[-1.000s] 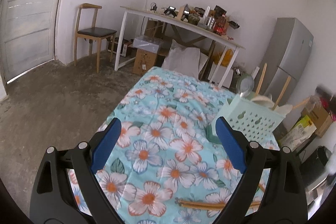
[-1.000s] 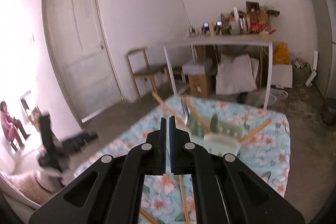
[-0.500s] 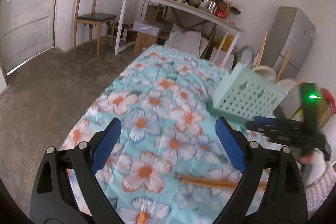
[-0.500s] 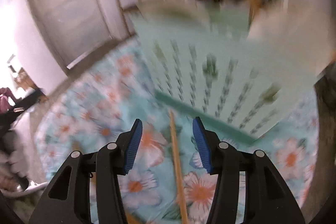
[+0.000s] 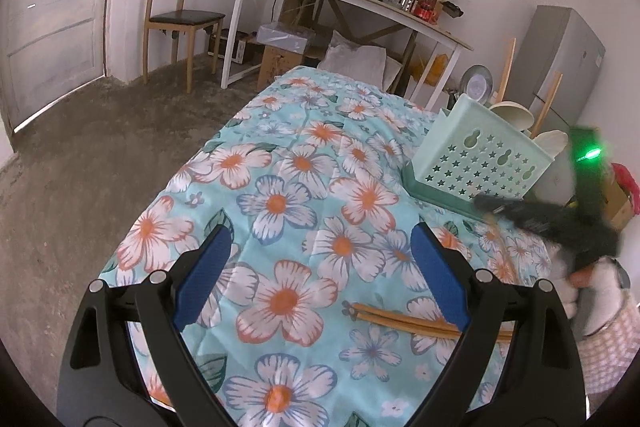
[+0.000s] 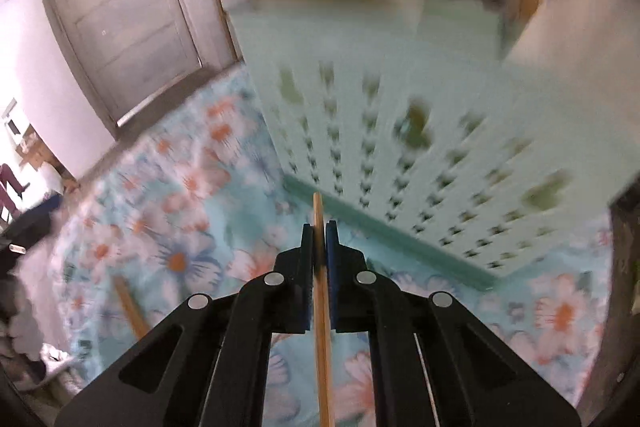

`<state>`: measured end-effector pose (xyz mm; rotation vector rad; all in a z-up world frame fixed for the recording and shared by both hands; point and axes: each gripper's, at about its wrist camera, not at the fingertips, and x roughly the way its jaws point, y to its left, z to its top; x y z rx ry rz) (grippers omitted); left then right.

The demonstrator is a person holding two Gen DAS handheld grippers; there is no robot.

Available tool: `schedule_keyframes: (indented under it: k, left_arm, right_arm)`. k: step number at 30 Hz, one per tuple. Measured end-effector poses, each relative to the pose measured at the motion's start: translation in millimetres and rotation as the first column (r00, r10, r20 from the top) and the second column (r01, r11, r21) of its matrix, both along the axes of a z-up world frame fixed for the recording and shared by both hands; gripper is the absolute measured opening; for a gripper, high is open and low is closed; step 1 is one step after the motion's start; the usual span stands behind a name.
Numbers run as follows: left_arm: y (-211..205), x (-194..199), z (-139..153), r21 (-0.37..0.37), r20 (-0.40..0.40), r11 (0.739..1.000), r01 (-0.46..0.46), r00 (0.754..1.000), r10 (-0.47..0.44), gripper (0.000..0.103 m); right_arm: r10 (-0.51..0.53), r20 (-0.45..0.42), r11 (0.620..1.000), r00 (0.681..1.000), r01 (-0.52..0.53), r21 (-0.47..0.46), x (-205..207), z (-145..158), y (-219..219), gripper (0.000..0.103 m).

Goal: Organize utensils
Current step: 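Lift the chopstick upright and drop it into the green holder with the right gripper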

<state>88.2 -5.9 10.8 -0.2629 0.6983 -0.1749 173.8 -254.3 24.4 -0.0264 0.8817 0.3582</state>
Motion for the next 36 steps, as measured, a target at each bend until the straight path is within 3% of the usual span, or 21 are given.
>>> schedule_keyframes:
  k: [4, 8, 16, 18, 22, 25, 31, 36]
  left_arm:
    - [2, 2, -2, -0.008, -0.005, 1.000, 0.001, 1.000, -0.001, 0.087]
    - [2, 5, -5, -0.016, -0.011, 1.000, 0.004, 1.000, -0.004, 0.087]
    - [2, 7, -7, -0.016, -0.014, 1.000, -0.004, 1.000, 0.004, 0.087]
    - [4, 7, -10, -0.018, -0.017, 1.000, -0.012, 1.000, 0.012, 0.087]
    - [10, 6, -13, -0.021, -0.018, 0.999, -0.034, 0.999, 0.033, 0.087]
    - [16, 7, -13, -0.027, -0.022, 0.998, -0.048, 0.999, 0.047, 0.087]
    - [26, 7, -14, -0.032, -0.027, 0.997, -0.067, 0.997, 0.067, 0.087]
    - [31, 7, -15, -0.033, -0.033, 0.996, -0.077, 0.997, 0.076, 0.087]
  right_arm:
    - [0.007, 0.118, 1.000, 0.993, -0.011, 0.029, -27, 52, -7, 0.006]
    - [0.005, 0.279, 0.999, 0.960, -0.017, 0.043, -49, 119, -16, 0.006]
    - [-0.046, 0.544, 0.981, 0.838, -0.065, 0.183, -61, 240, -32, 0.006]
    - [-0.065, 0.607, 0.978, 0.792, -0.070, 0.197, -56, 270, -35, 0.006]
    - [-0.097, 0.672, 0.979, 0.734, -0.050, 0.196, -40, 308, -43, 0.006]
    - [-0.113, 0.680, 0.985, 0.725, -0.008, 0.172, -17, 313, -43, 0.006]
    - [-0.136, 0.577, 0.988, 0.805, 0.066, 0.141, 32, 263, -45, 0.006]
    - [-0.160, 0.489, 0.985, 0.858, 0.108, 0.132, 48, 214, -53, 0.006]
